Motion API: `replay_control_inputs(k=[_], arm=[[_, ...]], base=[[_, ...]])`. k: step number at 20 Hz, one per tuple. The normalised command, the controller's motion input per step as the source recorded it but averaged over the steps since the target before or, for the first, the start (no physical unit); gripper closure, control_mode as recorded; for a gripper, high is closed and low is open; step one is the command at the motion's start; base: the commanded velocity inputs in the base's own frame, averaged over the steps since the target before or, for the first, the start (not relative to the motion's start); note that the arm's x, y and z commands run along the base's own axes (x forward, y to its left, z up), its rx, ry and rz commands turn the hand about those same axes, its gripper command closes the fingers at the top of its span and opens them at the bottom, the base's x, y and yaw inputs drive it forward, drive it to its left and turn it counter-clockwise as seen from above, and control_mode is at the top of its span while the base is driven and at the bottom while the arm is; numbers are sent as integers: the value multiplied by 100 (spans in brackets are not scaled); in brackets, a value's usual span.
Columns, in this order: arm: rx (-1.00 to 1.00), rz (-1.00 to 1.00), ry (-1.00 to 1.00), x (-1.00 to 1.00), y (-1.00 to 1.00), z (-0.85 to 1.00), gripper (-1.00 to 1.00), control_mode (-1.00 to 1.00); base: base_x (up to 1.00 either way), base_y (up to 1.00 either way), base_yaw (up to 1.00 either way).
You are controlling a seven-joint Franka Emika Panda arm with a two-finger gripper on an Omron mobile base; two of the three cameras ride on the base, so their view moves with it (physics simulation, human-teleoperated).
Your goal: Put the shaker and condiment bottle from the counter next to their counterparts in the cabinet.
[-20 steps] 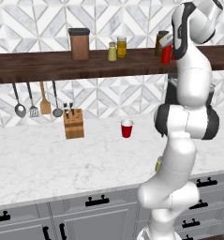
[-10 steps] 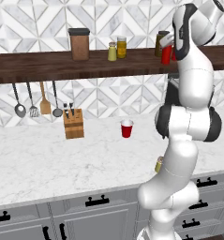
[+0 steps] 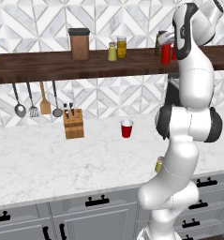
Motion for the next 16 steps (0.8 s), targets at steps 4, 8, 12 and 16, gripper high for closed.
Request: replay_control_inputs(k=[4,8,12,16], arm=[[6,0,1,1,8,13,-100,-100],[6,0,2,6,0,28,-100,-100],[7,0,0,5,0,59,-100,-100],[8,0,0,3,0,68,-100,-100]], base=[[0,0,0],[0,0,0],[0,0,0],[0,0,0]])
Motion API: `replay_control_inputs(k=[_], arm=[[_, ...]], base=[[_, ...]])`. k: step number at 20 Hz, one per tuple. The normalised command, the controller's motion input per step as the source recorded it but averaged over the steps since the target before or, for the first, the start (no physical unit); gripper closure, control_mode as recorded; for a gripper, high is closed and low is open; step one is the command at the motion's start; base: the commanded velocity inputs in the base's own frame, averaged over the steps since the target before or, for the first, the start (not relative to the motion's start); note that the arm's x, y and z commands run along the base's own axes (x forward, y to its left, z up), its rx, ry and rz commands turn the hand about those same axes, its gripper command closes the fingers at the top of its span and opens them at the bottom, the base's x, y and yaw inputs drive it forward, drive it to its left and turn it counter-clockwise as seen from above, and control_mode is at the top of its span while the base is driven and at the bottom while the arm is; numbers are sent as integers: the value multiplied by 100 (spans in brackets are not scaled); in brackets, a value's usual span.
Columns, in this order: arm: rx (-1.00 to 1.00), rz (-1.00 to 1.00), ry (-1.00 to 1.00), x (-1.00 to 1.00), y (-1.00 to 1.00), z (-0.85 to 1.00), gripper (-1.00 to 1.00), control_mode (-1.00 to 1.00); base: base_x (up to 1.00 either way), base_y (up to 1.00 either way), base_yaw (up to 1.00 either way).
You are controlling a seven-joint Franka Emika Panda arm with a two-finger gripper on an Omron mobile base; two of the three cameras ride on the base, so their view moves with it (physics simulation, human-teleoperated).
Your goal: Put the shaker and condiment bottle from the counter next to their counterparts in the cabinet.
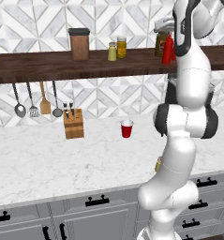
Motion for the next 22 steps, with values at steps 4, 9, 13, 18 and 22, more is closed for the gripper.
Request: replay_control_inputs(k=[4,9,13,18,22], arm=[[2,0,0,-13,15,22,-100,-100],[0,0,-2,-85,44,-14,-100,-100],[0,0,-1,-99,19,-38,-100,-100],[0,0,-5,-100,1,-56,-100,-100],[0,0,-9,-100,0,-63,-100,-100]], base=[[0,0,0],[0,0,0],[0,0,0],[0,0,0],[0,0,0]])
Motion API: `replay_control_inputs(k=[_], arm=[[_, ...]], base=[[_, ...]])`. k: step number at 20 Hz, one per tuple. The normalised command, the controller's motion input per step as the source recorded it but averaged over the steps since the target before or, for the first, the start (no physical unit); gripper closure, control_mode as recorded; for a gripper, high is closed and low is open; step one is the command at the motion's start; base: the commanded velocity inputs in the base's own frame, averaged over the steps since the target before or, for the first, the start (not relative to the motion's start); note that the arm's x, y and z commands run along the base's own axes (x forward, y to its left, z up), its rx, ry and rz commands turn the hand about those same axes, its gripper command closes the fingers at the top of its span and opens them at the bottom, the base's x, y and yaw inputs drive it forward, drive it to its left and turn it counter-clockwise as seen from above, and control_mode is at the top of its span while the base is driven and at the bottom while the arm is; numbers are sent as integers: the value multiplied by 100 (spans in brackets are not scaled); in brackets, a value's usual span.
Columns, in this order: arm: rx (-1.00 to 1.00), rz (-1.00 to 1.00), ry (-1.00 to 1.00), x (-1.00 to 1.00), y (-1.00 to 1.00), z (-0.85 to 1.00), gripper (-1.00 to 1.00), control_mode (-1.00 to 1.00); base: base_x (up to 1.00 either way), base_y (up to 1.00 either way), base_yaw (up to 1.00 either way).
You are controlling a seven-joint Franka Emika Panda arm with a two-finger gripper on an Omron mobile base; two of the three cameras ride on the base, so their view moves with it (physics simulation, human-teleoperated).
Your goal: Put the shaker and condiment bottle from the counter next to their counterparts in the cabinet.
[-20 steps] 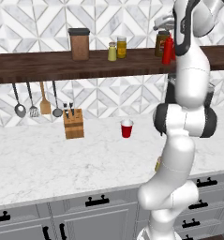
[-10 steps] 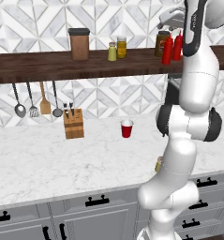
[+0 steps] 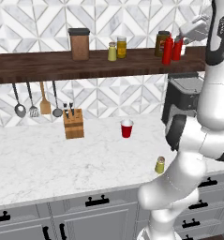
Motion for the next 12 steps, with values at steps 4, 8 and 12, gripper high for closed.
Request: replay_control_inputs(k=[4,8,12], arm=[[0,0,-10,-100,0,-65,-100,-100],[0,0,-13,-100,2,-70,-100,-100],[0,0,-12,-100,5,-74,-100,-100]], base=[[0,0,0],[0,0,0],[0,0,0]])
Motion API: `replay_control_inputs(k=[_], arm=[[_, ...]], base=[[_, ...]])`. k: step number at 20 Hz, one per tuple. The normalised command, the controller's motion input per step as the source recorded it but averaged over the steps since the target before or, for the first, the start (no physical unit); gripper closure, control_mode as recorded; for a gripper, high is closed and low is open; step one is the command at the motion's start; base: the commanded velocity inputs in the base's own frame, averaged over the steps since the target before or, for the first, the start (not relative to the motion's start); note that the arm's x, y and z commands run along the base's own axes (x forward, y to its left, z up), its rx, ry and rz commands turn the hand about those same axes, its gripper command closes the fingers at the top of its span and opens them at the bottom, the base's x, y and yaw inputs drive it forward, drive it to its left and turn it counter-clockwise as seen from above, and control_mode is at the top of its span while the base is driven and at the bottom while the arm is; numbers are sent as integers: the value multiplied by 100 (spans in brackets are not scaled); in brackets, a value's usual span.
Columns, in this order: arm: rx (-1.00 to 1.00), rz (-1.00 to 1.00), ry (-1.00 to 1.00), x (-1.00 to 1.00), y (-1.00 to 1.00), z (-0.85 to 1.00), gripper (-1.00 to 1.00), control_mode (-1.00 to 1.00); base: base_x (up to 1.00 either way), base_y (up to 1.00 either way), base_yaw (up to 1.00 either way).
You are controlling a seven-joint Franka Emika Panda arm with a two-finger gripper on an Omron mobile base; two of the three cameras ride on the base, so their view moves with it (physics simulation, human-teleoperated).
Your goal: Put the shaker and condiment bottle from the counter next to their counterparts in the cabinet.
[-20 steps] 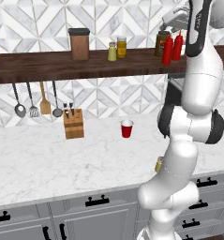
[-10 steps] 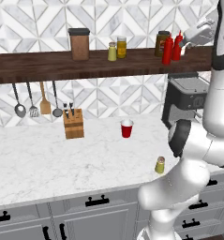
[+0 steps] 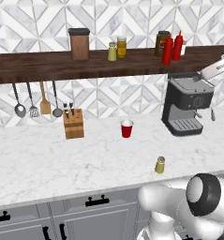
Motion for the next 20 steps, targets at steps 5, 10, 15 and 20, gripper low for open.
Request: replay_control_inputs(k=[5,10,15,20], arm=[[0,0,-8,-96,6,-63,-100,-100],[0,0,0,-30,9,-9,-100,-100],[0,0,0,-42,4,-27,-100,-100],[1,-2,9,-57,0,-64,-100,-100]], base=[[0,0,0],[0,0,0],[0,0,0],[0,0,0]])
